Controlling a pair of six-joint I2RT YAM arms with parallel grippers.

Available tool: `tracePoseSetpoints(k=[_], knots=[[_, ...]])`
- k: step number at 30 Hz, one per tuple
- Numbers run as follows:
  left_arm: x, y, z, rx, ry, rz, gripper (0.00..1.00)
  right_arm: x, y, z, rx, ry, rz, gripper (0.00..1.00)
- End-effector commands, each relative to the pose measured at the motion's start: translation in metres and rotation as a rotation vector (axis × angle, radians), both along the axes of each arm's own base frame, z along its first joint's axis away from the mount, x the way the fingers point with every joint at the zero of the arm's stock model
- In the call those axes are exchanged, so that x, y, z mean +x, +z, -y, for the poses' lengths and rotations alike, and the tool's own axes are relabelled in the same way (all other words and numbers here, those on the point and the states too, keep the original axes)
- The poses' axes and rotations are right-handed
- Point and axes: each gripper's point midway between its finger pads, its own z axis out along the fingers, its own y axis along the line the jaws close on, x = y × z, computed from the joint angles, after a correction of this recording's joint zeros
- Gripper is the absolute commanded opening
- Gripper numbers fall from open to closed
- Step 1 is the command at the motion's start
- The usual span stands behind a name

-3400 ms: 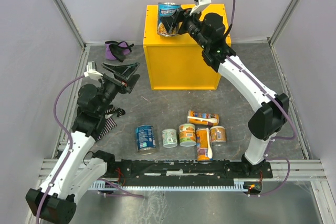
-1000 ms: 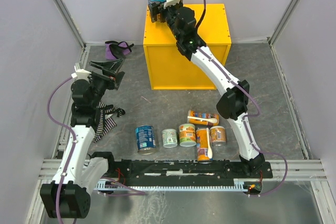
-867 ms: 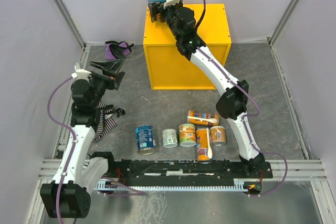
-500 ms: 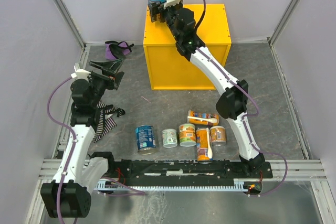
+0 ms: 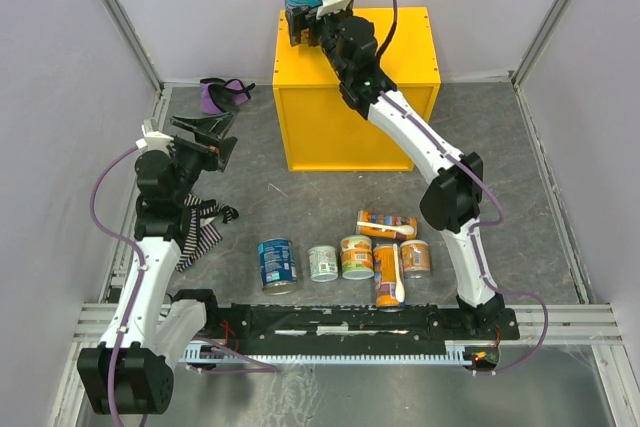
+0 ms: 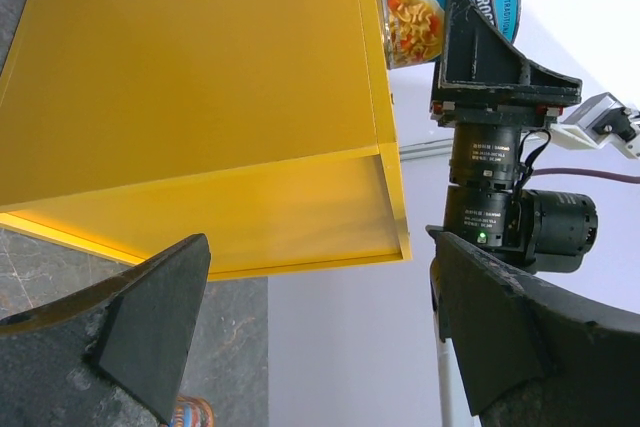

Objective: Place and organize the canned foods onto the counter

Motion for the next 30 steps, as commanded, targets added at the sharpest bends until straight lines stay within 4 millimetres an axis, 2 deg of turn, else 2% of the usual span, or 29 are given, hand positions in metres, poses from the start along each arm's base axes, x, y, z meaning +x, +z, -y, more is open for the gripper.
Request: tracePoseSetpoints(k=[1,10,17,21,30], knots=[[-0.001,0.028,0.001,0.017,-0.017,0.087,0.99,0.0,-0.046,0.01,-0.052,-0.029,-0.182,1.0],[-0.001,0.031,-0.002,0.024,-0.004,0.098,0.99,-0.005,-0.05,0.008,-0.06,-0.009,-0.216,0.99],[-0.004,0.03,-0.006,0.027,0.019,0.096,0.99,-0.023,-0.04,0.019,-0.039,-0.008,-0.212,0.99],[-0.005,0.028,-0.008,0.021,0.035,0.093,0.99,-0.036,-0.026,0.027,-0.029,-0.009,-0.194,1.0],[-0.009,0.028,-0.012,0.034,0.06,0.084,1.0,-0.068,0.005,0.041,0.009,0.015,-0.169,0.83]])
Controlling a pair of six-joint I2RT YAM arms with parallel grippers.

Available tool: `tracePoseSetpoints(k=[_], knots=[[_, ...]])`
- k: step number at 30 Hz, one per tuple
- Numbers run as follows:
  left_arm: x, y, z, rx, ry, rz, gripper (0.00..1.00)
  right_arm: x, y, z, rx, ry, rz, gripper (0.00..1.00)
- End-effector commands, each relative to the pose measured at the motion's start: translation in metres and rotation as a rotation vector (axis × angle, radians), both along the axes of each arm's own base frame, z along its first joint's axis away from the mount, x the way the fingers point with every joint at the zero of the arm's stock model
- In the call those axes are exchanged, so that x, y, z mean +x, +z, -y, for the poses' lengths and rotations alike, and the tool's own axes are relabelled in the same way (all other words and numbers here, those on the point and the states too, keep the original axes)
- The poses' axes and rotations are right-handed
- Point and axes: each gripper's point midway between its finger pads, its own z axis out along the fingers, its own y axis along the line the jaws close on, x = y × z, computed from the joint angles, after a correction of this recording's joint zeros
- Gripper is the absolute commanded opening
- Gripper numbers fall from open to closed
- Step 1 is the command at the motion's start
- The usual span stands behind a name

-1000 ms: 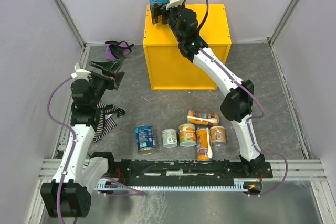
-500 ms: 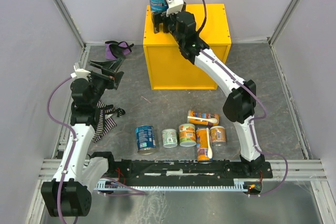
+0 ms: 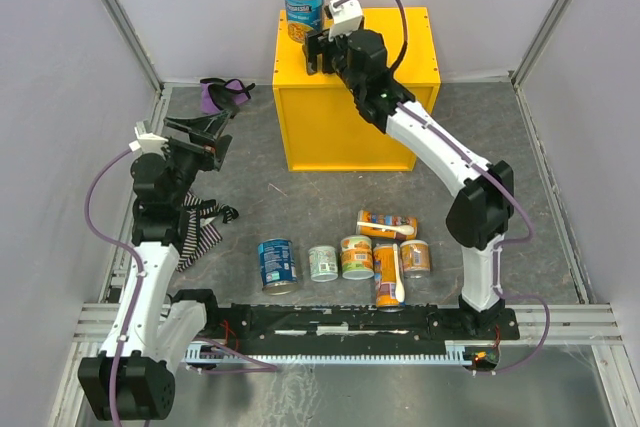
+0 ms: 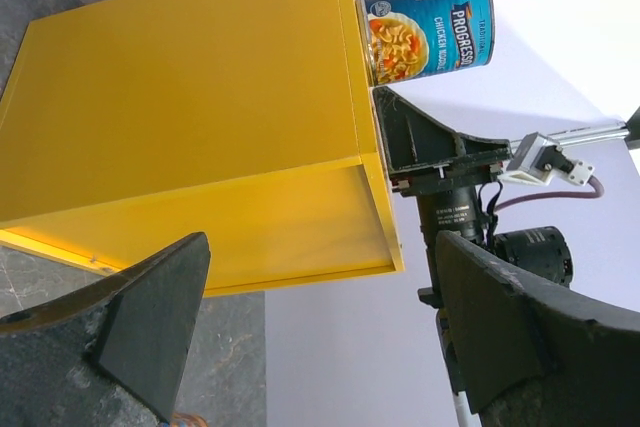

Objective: Place and organize the canned foods onto the counter

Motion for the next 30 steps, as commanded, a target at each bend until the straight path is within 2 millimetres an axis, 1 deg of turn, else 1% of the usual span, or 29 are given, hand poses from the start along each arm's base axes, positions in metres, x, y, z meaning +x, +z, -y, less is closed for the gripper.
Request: tracePoseSetpoints(k=[1,2,3,5,9,12,16,18,21,24,27,30], knots=[[-0.006,0.017,-0.004,0.039,0.023,0.047,1.0,-0.034,0.061,0.016,0.08,0.011,0.078,0.81],[-0.007,0.015,-0.005,0.042,0.026,0.041,1.0,-0.041,0.067,0.019,0.084,0.01,0.082,0.8],[-0.008,0.014,-0.006,0.043,0.031,0.036,1.0,-0.052,0.076,0.02,0.088,0.011,0.092,0.8],[-0.009,0.008,-0.007,0.05,0.037,0.011,1.0,-0.068,0.084,0.024,0.085,0.007,0.094,0.79],[-0.01,-0.004,-0.008,0.083,0.039,-0.038,1.0,-0.101,0.092,0.029,0.075,0.002,0.06,0.79],[-0.013,-0.014,-0.008,0.11,0.037,-0.087,0.99,-0.133,0.091,0.029,0.07,0.008,0.013,0.79],[-0.019,-0.035,-0.011,0.16,0.04,-0.183,0.99,-0.185,0.085,0.025,0.043,0.026,-0.055,0.79],[-0.023,-0.049,-0.012,0.196,0.039,-0.241,0.98,-0.209,0.078,0.024,0.038,0.046,-0.108,0.79],[-0.033,-0.07,-0.015,0.241,0.034,-0.319,0.98,-0.245,0.057,0.02,0.025,0.09,-0.214,0.79],[-0.047,-0.094,-0.018,0.27,0.037,-0.398,0.97,-0.283,0.032,0.008,0.004,0.145,-0.301,0.8],[-0.061,-0.111,-0.021,0.303,0.039,-0.444,0.97,-0.318,0.006,-0.005,-0.018,0.176,-0.364,0.8],[-0.073,-0.126,-0.022,0.319,0.037,-0.481,0.96,-0.349,-0.025,-0.023,-0.018,0.201,-0.444,0.8]])
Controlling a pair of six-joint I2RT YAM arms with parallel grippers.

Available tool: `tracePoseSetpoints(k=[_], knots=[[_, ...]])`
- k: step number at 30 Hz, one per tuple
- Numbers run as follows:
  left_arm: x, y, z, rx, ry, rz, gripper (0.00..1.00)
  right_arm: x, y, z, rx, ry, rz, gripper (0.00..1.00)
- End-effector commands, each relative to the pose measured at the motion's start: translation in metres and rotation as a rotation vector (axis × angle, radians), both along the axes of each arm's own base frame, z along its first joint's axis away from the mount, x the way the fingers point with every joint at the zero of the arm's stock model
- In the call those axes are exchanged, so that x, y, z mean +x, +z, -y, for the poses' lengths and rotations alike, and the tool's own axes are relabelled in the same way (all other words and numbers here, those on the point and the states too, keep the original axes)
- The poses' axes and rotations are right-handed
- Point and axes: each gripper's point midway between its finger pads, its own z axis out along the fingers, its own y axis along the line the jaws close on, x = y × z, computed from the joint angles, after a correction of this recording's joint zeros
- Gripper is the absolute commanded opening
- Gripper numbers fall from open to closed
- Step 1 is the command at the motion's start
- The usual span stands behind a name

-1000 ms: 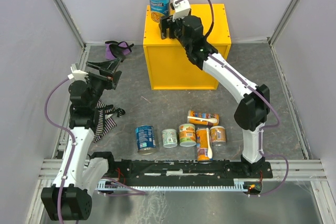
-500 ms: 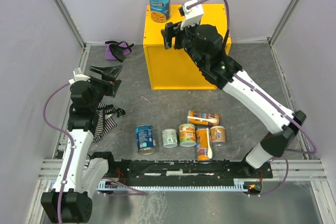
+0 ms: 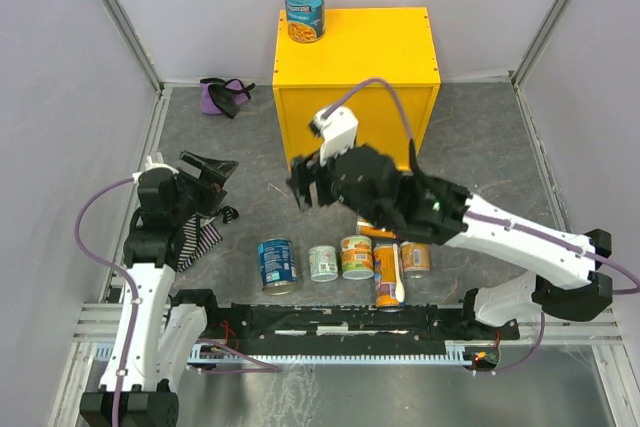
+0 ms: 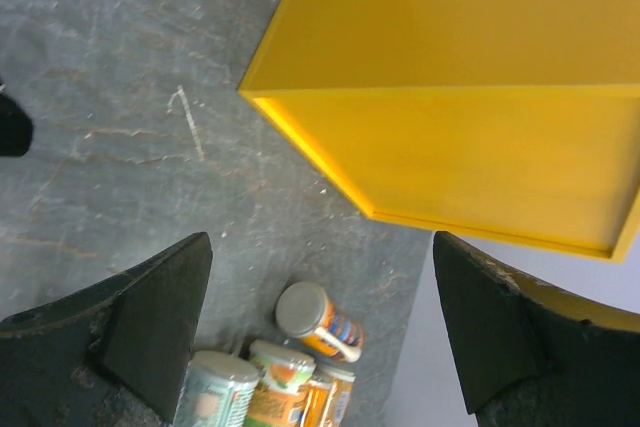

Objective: Place and organize the canned foods onto the counter

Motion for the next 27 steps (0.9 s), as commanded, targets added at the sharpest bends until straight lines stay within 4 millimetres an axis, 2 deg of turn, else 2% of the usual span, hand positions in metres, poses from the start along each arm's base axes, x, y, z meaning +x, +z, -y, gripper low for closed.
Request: tracePoseSetpoints(k=[1,4,8,11,18,27], knots=[[-0.024,-0.029,-0.006,0.08,-0.01,-0.073,0.96,-0.043,-0.049,-0.012,-0.027,-0.02,-0.143,0.8],[-0.035,-0.039,-0.008,0.071,0.008,-0.089,0.96,-0.071,-0.079,-0.03,-0.06,-0.006,-0.222,0.82],[-0.042,-0.048,-0.01,0.08,0.021,-0.104,0.96,-0.092,-0.117,-0.049,-0.047,-0.004,-0.388,0.85],[-0.046,-0.05,-0.013,0.098,0.027,-0.11,0.96,-0.1,-0.144,-0.058,-0.067,-0.015,-0.481,0.88],[-0.052,-0.049,-0.015,0.111,0.037,-0.087,0.96,-0.105,-0.181,-0.077,-0.085,-0.045,-0.674,0.92],[-0.06,-0.035,-0.02,0.163,0.038,-0.046,0.96,-0.087,-0.218,-0.089,-0.145,-0.085,-0.805,0.93]])
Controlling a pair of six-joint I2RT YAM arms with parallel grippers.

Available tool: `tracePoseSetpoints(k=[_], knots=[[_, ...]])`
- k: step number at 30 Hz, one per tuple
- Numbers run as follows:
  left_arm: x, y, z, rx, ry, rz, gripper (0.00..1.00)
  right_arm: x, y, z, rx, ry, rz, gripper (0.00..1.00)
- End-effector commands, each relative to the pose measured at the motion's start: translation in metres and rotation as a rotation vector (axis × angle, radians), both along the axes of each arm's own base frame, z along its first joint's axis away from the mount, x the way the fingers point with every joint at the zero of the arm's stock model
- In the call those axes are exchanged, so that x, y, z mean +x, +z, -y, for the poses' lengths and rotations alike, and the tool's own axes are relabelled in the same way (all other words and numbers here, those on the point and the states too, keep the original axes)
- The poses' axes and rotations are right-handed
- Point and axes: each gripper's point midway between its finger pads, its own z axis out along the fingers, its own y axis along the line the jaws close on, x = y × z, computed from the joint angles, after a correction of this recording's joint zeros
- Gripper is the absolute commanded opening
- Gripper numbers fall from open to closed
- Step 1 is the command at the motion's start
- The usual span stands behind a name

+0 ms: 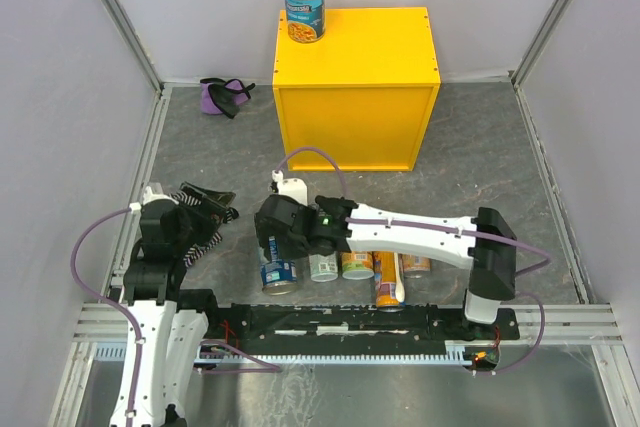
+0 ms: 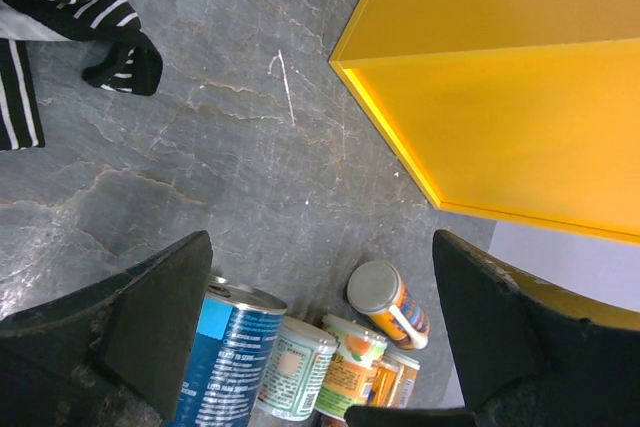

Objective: Place and organize the canned foods onto the counter

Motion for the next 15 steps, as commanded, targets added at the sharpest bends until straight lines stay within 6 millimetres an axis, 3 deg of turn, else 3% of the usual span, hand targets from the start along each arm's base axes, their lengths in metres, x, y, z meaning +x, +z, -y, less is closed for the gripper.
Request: tracePoseSetpoints(k=[1,15], knots=[[-0.003,0.014,-0.006,0.082,-0.016,0.045,0.96,0.003,0.007,-0.016,0.041,-0.012,-0.065,0.93],[-0.012,0.021,-0.006,0.09,-0.02,0.076,0.97,0.027,-0.027,-0.015,-0.122,-0.053,-0.094,0.97]])
